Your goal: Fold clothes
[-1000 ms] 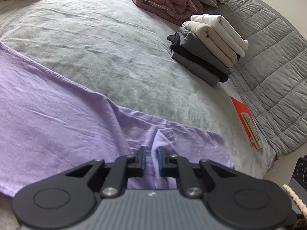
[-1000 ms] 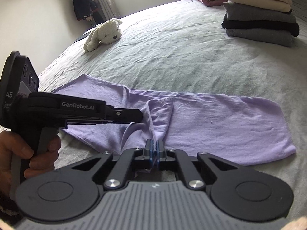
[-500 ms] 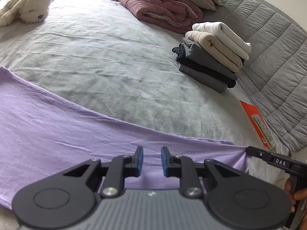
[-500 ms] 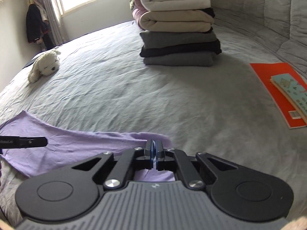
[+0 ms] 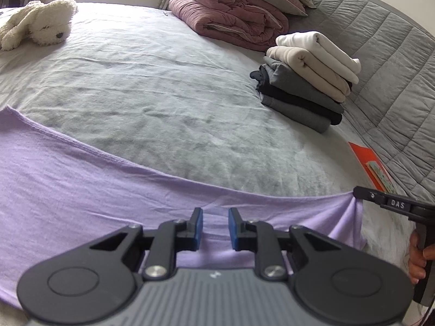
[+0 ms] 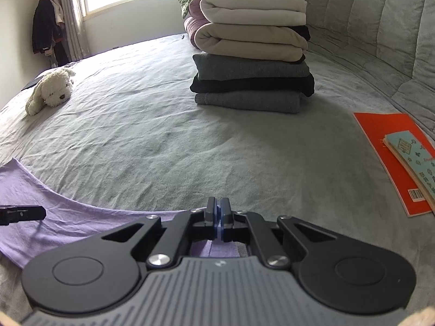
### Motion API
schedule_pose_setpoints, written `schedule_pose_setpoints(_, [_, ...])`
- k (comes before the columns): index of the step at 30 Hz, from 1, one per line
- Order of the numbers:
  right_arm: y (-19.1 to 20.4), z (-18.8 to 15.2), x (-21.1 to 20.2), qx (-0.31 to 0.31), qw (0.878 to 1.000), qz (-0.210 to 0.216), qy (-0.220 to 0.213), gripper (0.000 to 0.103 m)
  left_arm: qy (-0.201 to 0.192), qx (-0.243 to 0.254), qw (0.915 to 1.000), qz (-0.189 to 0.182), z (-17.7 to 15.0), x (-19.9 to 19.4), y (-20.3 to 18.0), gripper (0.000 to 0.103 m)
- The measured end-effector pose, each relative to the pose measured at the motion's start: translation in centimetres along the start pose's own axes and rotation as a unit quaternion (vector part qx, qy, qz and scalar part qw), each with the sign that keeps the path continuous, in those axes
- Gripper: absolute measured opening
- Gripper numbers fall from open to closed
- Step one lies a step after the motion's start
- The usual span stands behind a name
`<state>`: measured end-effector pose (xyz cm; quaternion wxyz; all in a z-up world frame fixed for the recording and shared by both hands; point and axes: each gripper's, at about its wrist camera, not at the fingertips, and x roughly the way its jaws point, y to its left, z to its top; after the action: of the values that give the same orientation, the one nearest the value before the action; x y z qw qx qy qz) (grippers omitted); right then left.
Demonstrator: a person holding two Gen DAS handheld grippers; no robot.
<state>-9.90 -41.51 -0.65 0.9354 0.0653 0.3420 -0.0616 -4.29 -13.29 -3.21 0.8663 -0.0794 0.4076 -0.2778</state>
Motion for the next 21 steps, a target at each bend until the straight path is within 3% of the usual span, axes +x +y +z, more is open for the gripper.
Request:
schedule_pose_setpoints(4, [-0.2,-0.4,1.7,0.01,1.0,0.012,0.015,0.003,0.011,0.029,0.9994,-0.018,-1.1,0.5,-1.9,0.02])
schedule_pose_setpoints(7, [-0.6,-1.0,1.9,0.016,0.999,0.017,0.022,0.015,0.009,0.047,0.9986,-0.02,-1.7,0.6,-2.7,0.021])
schedule_pose_setpoints(9, [-1.1,-1.2,1.4,0.024,0.999,0.026,0.023,0.017,0.006,0.058,0.998,-0.022,-2.1,0.5,-3.2,0.021])
schedule_pose_setpoints(16, [-2.8,-2.3,-0.8,0.084,0.992,0.081,0.042,0.02,-0.014,0.044,0.9984,-0.034,-3.2,-0.5,-2.9,0.022])
schedule_pose_setpoints(21, [-1.7,-3.3,-1.3,0.071,0.991,0.093,0.067,0.024,-0.016,0.04,0.9984,-0.036,-3.8,-0.9,-2.9,0.023])
